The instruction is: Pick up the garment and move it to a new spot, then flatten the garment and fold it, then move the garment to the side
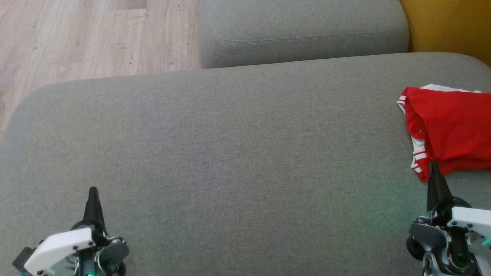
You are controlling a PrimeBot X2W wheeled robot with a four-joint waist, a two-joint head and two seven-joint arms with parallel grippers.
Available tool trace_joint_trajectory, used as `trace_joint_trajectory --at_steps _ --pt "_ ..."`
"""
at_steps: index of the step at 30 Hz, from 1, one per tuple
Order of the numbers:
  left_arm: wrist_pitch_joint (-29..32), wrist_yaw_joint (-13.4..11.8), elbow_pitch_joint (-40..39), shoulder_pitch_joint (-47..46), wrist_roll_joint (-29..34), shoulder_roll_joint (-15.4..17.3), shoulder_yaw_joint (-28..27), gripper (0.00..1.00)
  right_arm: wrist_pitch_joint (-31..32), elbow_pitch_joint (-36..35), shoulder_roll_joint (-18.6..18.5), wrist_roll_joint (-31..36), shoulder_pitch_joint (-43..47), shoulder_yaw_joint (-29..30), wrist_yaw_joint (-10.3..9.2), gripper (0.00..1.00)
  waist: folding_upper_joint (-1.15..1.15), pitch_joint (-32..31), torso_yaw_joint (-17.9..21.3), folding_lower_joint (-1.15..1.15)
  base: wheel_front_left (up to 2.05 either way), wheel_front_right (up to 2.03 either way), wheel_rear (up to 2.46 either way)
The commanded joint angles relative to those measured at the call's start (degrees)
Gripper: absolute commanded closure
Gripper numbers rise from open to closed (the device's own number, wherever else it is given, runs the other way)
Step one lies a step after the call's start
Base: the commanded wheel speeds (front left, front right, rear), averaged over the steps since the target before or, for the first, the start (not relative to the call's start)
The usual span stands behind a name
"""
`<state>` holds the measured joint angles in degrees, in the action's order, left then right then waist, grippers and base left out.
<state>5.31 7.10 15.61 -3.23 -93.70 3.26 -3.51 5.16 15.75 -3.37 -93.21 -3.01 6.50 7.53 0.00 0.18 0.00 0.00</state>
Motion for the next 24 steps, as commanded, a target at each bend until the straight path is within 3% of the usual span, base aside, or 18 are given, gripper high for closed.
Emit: trace_joint_trajectory --at_steps 1,24 --pt "0.3 0.38 -1.61 -2.86 0.63 0.42 -1.93 1.0 0.56 -1.78 -0.21 0.26 -3.08 -0.93 -0.04 1.0 0.0 0.0 0.0 0.0 0.0 0.0 0.0" --pt "0.54 0.38 -1.6 -2.88 0.88 0.21 -2.22 1.0 0.77 -1.76 -0.03 0.48 -3.1 -0.67 -0.04 1.0 0.0 0.0 0.0 0.0 0.0 0.0 0.0"
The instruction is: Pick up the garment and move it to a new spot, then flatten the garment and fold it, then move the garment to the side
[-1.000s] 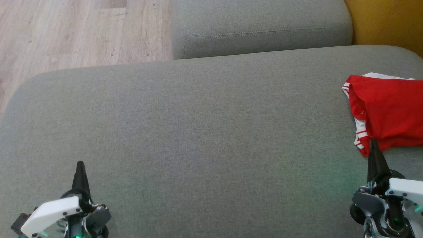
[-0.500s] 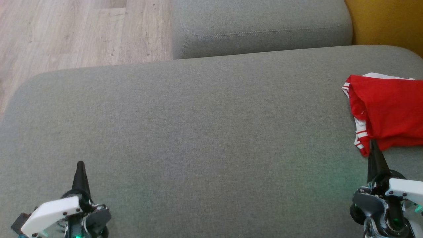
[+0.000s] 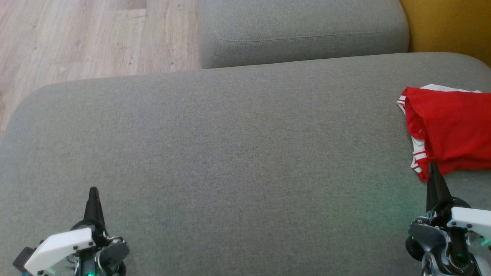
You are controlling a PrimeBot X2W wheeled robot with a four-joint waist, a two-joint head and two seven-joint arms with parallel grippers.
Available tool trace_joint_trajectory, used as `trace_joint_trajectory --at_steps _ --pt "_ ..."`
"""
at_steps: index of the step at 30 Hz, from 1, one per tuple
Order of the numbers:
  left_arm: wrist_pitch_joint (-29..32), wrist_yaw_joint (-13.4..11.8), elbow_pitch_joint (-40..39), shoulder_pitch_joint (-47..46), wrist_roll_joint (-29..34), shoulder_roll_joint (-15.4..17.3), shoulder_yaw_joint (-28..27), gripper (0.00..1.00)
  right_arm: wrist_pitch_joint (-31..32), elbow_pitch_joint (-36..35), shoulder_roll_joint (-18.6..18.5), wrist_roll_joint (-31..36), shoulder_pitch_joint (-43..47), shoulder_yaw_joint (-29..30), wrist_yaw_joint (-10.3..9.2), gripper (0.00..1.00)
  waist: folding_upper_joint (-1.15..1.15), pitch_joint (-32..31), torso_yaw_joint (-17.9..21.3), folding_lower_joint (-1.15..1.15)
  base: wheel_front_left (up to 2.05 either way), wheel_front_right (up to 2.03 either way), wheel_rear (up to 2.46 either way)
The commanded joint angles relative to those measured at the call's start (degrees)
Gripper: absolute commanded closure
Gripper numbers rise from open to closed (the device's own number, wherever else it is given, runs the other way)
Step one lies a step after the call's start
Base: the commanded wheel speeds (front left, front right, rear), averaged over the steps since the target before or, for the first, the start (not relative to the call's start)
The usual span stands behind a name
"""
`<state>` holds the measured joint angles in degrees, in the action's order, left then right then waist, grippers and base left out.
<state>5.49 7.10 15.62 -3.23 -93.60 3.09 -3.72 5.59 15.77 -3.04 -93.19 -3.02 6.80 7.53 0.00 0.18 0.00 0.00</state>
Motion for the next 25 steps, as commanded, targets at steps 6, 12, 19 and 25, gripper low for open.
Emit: trace_joint_trajectory --at_steps 6,12,19,25 --pt "0.42 0.38 -1.6 -2.89 0.83 0.33 -2.08 1.0 0.4 -1.78 -0.32 0.51 -3.1 -0.9 -0.04 1.0 0.0 0.0 0.0 0.0 0.0 0.0 0.0" --pt "0.48 0.38 -1.6 -2.9 0.89 0.28 -2.15 1.0 0.45 -1.78 -0.27 0.56 -3.11 -0.84 -0.04 1.0 0.0 0.0 0.0 0.0 0.0 0.0 0.0" --pt "0.53 0.38 -1.6 -2.9 0.95 0.23 -2.22 1.0 0.5 -1.77 -0.23 0.61 -3.12 -0.78 -0.04 1.0 0.0 0.0 0.0 0.0 0.0 0.0 0.0" --pt "0.57 0.38 -1.6 -2.91 0.99 0.2 -2.27 1.0 0.53 -1.77 -0.2 0.65 -3.12 -0.73 -0.04 1.0 0.0 0.0 0.0 0.0 0.0 0.0 0.0"
